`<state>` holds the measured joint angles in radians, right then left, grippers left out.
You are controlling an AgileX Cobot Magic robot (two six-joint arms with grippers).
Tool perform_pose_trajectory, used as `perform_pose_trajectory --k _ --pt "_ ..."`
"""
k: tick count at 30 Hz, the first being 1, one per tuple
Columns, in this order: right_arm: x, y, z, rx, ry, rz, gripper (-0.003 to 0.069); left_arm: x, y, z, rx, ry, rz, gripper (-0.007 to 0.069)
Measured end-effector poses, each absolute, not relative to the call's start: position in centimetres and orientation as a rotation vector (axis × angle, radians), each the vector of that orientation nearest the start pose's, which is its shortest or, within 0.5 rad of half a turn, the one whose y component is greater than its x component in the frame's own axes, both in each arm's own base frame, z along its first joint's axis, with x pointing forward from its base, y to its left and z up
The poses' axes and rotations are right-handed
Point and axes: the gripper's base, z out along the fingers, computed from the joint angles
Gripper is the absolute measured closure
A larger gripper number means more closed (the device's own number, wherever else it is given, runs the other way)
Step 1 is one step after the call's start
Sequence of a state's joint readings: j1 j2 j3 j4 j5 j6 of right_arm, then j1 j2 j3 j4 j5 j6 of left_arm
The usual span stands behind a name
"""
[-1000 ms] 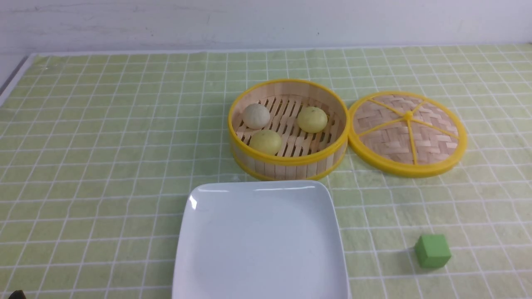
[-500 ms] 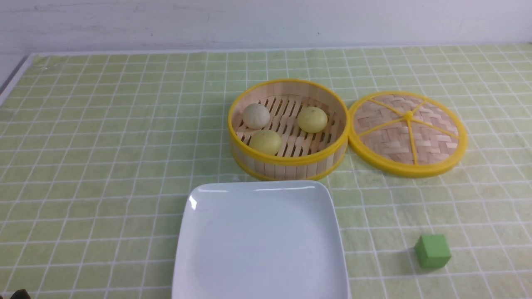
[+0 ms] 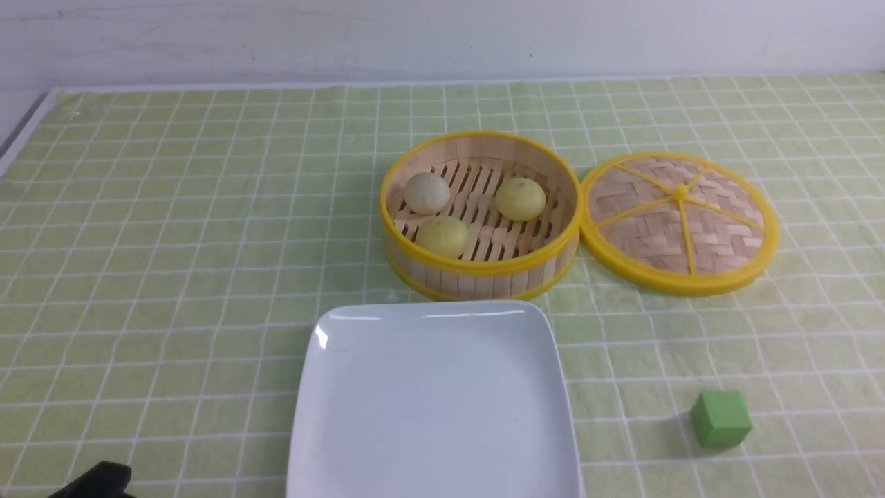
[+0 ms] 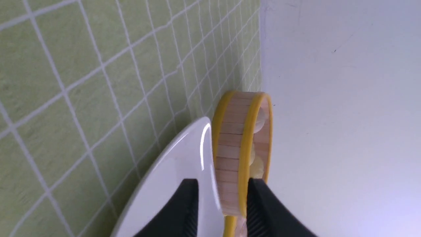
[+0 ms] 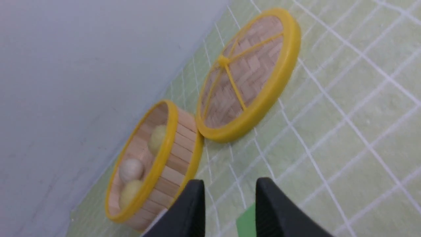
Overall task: Put the steamed buns into the plate on the green tablecloth.
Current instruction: 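Reach toward a bun in the bamboo steamer with the right gripper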
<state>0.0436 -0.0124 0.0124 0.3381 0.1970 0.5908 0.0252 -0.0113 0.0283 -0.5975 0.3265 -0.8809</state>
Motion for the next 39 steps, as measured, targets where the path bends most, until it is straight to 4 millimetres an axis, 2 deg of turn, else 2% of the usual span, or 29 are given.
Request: perform_pose_trajectory --k 2,5,6,7,9,10,11,12,13,14,15,17,19,22,23,25,26,27,28,31,32,33,34,35,36,37,39 --pt "5.3 0.7 21.8 0.612 1.505 0.747 0.0447 5.4 -1.4 19.3 -1.076 1.504 -1.113 0.0393" --pt "4.9 0.6 26.8 0.434 1.478 0.594 0.0537 4.6 -1.4 23.7 -0.759 1.496 -0.972 0.0442" --pt "4.8 0.6 27.2 0.420 1.468 0.582 0.0537 4.4 -1.4 24.4 -0.733 1.486 -0.963 0.0447" --pt "5.0 0.6 29.0 0.355 1.530 0.494 0.0585 4.0 -1.6 26.3 -0.631 1.498 -0.902 0.0492" --pt "6.0 0.5 30.3 0.289 1.709 0.354 0.0658 4.1 -2.0 28.2 -0.519 1.616 -0.811 0.0562" --pt "6.8 0.4 30.5 0.283 1.828 0.294 0.0668 4.6 -2.2 28.6 -0.485 1.718 -0.768 0.0592" --pt "8.0 0.2 30.2 0.287 1.975 0.227 0.0670 5.4 -2.5 28.4 -0.461 1.892 -0.722 0.0615" --pt "8.8 0.1 30.0 0.303 2.124 0.168 0.0670 6.1 -2.7 28.0 -0.457 2.027 -0.696 0.0622" --pt "9.2 0.0 29.7 0.310 2.183 0.152 0.0670 6.3 -2.7 27.9 -0.457 2.054 -0.690 0.0622" --pt "10.0 0.0 29.6 0.321 2.275 0.119 0.0669 6.7 -2.8 27.3 -0.457 2.173 -0.672 0.0622" --pt "11.5 0.0 29.0 0.335 2.418 0.093 0.0668 7.5 -2.9 26.7 -0.463 2.301 -0.645 0.0622" --pt "13.6 0.6 28.6 0.296 2.563 0.119 0.0667 8.7 -3.0 25.7 -0.454 2.481 -0.608 0.0622" --pt "16.3 2.4 28.4 0.149 2.659 0.287 0.0664 10.2 -3.0 25.0 -0.423 2.593 -0.579 0.0622" --pt "19.3 5.1 28.2 -0.038 2.691 0.497 0.0659 11.6 -3.0 24.2 -0.394 2.674 -0.555 0.0622" --pt "20.9 6.5 28.0 -0.132 2.699 0.557 0.0657 11.9 -3.0 24.0 -0.385 2.691 -0.549 0.0622" --pt "22.9 8.1 28.3 -0.207 2.683 0.605 0.0652 12.4 -3.0 23.6 -0.373 2.715 -0.540 0.0622" --pt "23.3 8.4 28.1 -0.221 2.694 0.606 0.0652 12.4 -3.0 23.6 -0.371 2.717 -0.539 0.0622" --pt "25.0 9.7 28.1 -0.263 2.688 0.616 0.0644 12.6 -3.0 23.5 -0.362 2.723 -0.535 0.0618" --pt "25.9 10.3 28.5 -0.280 2.674 0.619 0.0637 12.6 -3.0 23.5 -0.358 2.720 -0.533 0.0616" --pt "30.2 13.5 28.6 -0.371 2.660 0.584 0.0576 12.7 -2.9 23.5 -0.351 2.710 -0.528 0.0604" --pt "30.4 13.7 28.6 -0.381 2.658 0.579 0.0571 12.7 -2.9 23.5 -0.351 2.710 -0.528 0.0603" --pt "32.5 15.3 28.1 -0.425 2.660 0.537 0.0519 12.7 -2.9 23.5 -0.350 2.710 -0.528 0.0594" --pt "32.9 15.5 28.4 -0.434 2.646 0.526 0.0513 12.7 -2.9 23.5 -0.350 2.710 -0.528 0.0594" --pt "34.1 16.2 27.8 -0.446 2.651 0.503 0.0488 12.8 -2.9 23.5 -0.350 2.708 -0.527 0.0589" --pt "36.3 17.5 27.8 -0.466 2.626 0.452 0.0430 12.8 -2.9 23.5 -0.350 2.707 -0.527 0.0581" --pt "36.7 17.7 27.3 -0.460 2.637 0.446 0.0424 12.8 -2.9 23.5 -0.350 2.707 -0.527 0.0580" --pt "39.9 19.0 26.9 -0.425 2.609 0.382 0.0355 12.8 -2.9 23.5 -0.349 2.707 -0.527 0.0567"
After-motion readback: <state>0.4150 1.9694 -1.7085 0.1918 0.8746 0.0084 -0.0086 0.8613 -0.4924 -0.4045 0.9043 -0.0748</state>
